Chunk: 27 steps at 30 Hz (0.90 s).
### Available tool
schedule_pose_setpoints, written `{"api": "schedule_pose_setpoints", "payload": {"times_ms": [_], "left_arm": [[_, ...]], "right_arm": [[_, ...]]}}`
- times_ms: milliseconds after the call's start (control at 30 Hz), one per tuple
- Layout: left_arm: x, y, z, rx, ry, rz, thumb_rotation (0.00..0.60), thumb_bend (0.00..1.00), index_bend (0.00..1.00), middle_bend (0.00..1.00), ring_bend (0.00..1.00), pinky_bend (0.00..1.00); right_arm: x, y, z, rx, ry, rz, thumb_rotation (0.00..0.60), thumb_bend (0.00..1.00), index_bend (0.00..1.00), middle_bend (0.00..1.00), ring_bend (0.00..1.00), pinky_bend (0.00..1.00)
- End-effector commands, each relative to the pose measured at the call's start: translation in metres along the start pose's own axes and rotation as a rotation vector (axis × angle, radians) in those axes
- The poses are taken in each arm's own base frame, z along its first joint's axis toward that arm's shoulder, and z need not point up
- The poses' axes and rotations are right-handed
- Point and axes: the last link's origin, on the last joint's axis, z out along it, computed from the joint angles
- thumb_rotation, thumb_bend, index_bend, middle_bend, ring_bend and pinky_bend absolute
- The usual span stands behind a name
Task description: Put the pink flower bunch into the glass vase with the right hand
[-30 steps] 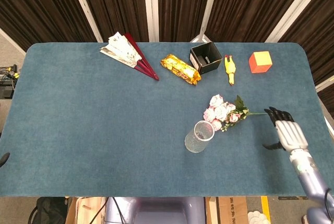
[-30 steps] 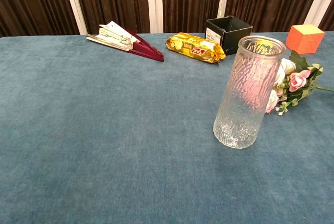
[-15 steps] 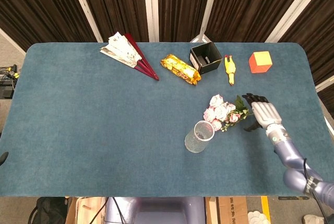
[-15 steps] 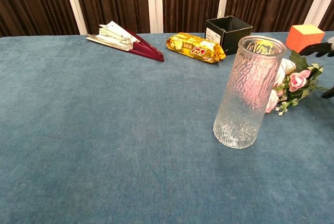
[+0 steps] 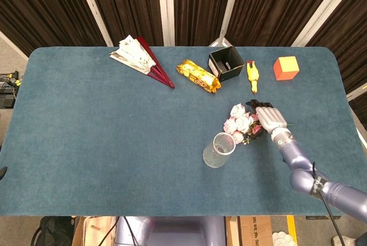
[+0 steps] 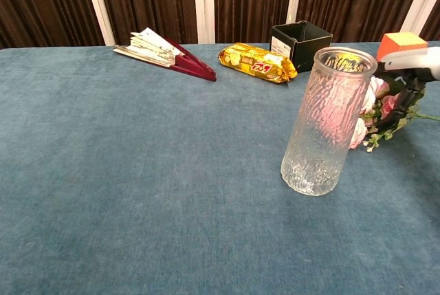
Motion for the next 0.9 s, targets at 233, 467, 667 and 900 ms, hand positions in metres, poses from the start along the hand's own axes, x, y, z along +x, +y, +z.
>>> {"api": "schedule_pose_setpoints", "payload": {"times_ms": [233,467,667,900], "left_arm": [[-0.001,-0.001,0.001,0.012,-0.007,0.001,0.6,0.25,0.02,0.0,0.0,0.05],[-0.003,0.002,0.001,0.007,-0.023,-0.001,0.6,0.25,0.03,0.0,0.0,0.05],[-0.005,0.005,0.001,-0.001,-0.029,-0.003,0.6,0.25,0.04,0.0,0.0,0.05],[-0.004,0.004,0.002,0.001,-0.025,-0.012,0.6,0.25,0.04,0.0,0.0,0.05]], "right_arm": [[-0.007,-0.006,0.014,-0.012,0.018,-0.024,0.6,0.09,0.23,0.23,0.26,0.0],[-0.006,-0.002,0.014,-0.024,0.012,-0.068,0.6,0.21,0.36,0.36,0.41,0.09],[-0.003,-0.007,0.009,0.004,0.006,-0.028,0.6,0.36,0.46,0.43,0.49,0.14],[0.01,-0.01,0.001,0.04,0.019,-0.004,0.6,0.43,0.53,0.48,0.53,0.18]]}}
